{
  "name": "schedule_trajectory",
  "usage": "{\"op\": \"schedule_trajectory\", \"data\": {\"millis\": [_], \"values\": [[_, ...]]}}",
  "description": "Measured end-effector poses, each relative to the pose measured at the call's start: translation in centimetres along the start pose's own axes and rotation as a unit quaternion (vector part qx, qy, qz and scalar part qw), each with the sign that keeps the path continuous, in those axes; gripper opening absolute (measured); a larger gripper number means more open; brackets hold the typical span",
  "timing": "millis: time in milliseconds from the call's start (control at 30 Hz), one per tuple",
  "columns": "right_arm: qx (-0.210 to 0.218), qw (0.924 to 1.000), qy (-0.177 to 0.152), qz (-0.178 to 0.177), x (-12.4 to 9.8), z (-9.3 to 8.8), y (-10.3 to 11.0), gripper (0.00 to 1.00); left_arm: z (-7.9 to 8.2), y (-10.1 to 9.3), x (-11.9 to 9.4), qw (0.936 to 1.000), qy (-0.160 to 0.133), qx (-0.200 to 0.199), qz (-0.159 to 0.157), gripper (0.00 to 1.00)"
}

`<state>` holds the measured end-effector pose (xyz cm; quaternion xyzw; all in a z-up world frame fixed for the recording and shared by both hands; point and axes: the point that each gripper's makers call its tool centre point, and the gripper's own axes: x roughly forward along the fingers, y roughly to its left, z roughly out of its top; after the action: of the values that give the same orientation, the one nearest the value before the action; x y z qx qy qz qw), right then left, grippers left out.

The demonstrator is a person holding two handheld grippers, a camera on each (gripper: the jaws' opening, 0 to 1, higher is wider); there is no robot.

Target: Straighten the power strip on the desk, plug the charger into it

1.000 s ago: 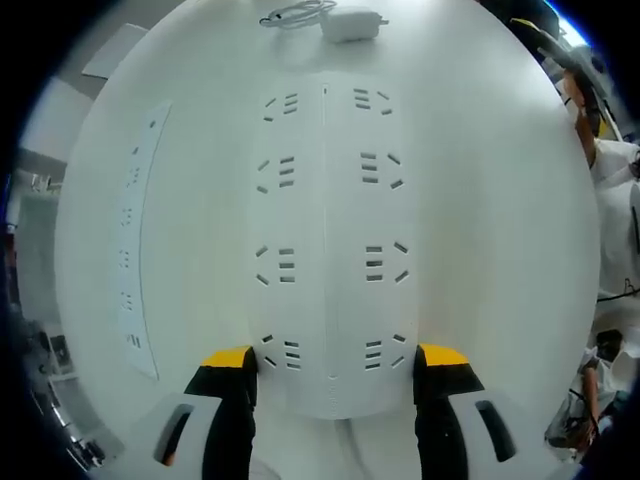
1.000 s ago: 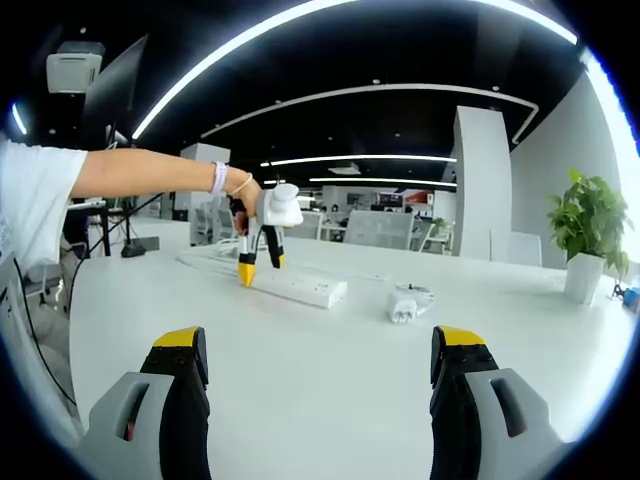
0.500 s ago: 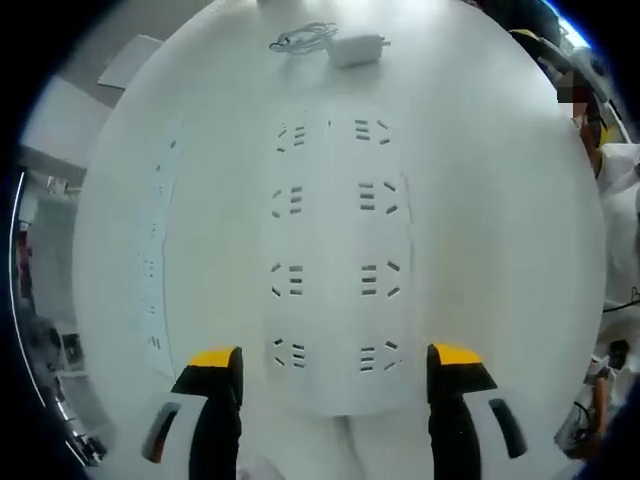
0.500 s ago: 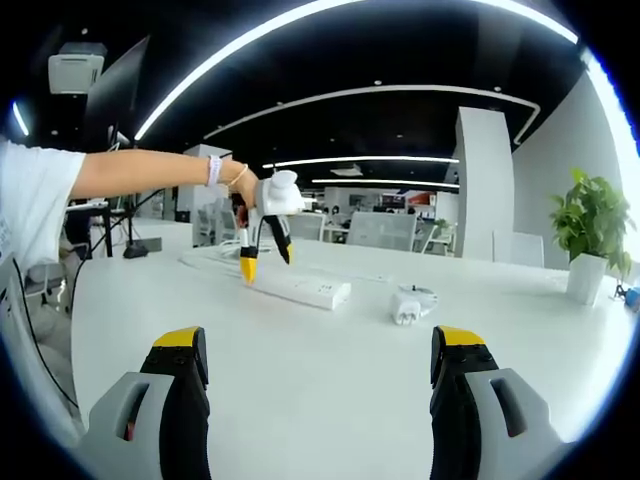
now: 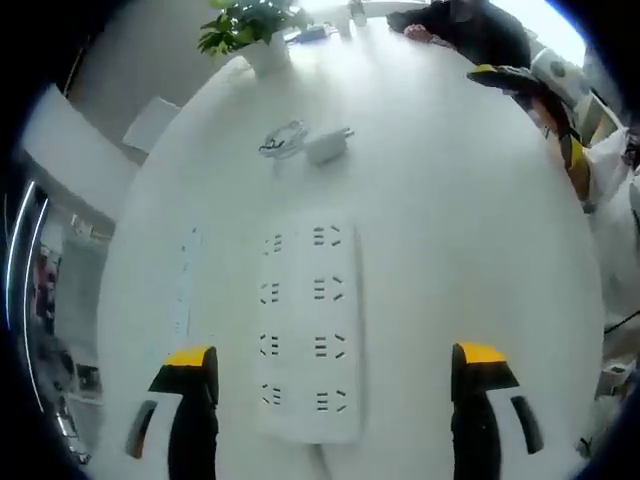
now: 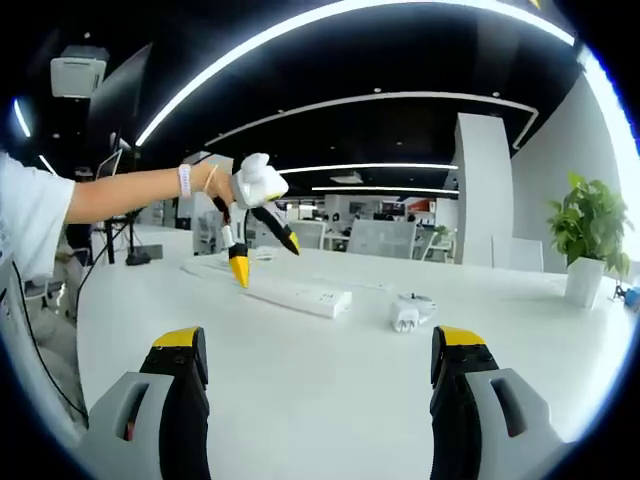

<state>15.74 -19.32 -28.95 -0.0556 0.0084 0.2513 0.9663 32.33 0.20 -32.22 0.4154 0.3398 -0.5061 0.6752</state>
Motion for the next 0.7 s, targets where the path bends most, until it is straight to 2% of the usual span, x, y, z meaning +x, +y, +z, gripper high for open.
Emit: {"op": "schedule_trajectory", "data": {"millis": [100, 267, 367, 467, 633, 700], "values": [[0.000, 1.0000, -0.001, -0.001, -0.1, 0.1, -0.1, 0.92, 0.2, -1.4, -0.6, 0.9995, -0.029, -0.003, 0.012, 0.99], [-0.001, 1.0000, -0.003, 0.000, -0.4, 0.2, -0.2, 0.92, 0.7, -2.4, -1.9, 0.9952, -0.086, -0.020, 0.042, 0.99], [0.000, 1.0000, -0.006, 0.000, -0.5, 0.3, -0.1, 0.92, 1.2, -2.5, -3.0, 0.9892, -0.129, -0.036, 0.060, 0.99], [0.001, 1.0000, -0.008, 0.001, -0.5, 0.4, -0.1, 0.92, 1.4, -2.8, -4.0, 0.9839, -0.157, -0.046, 0.073, 0.99], [0.000, 1.0000, -0.009, 0.003, -0.6, 0.6, 0.0, 0.92, 1.5, -3.1, -5.7, 0.9750, -0.188, -0.058, 0.103, 0.99], [0.000, 0.9999, -0.010, 0.003, -0.6, 0.7, 0.0, 0.92, 1.7, -3.2, -6.8, 0.9693, -0.207, -0.061, 0.118, 0.99]]}}
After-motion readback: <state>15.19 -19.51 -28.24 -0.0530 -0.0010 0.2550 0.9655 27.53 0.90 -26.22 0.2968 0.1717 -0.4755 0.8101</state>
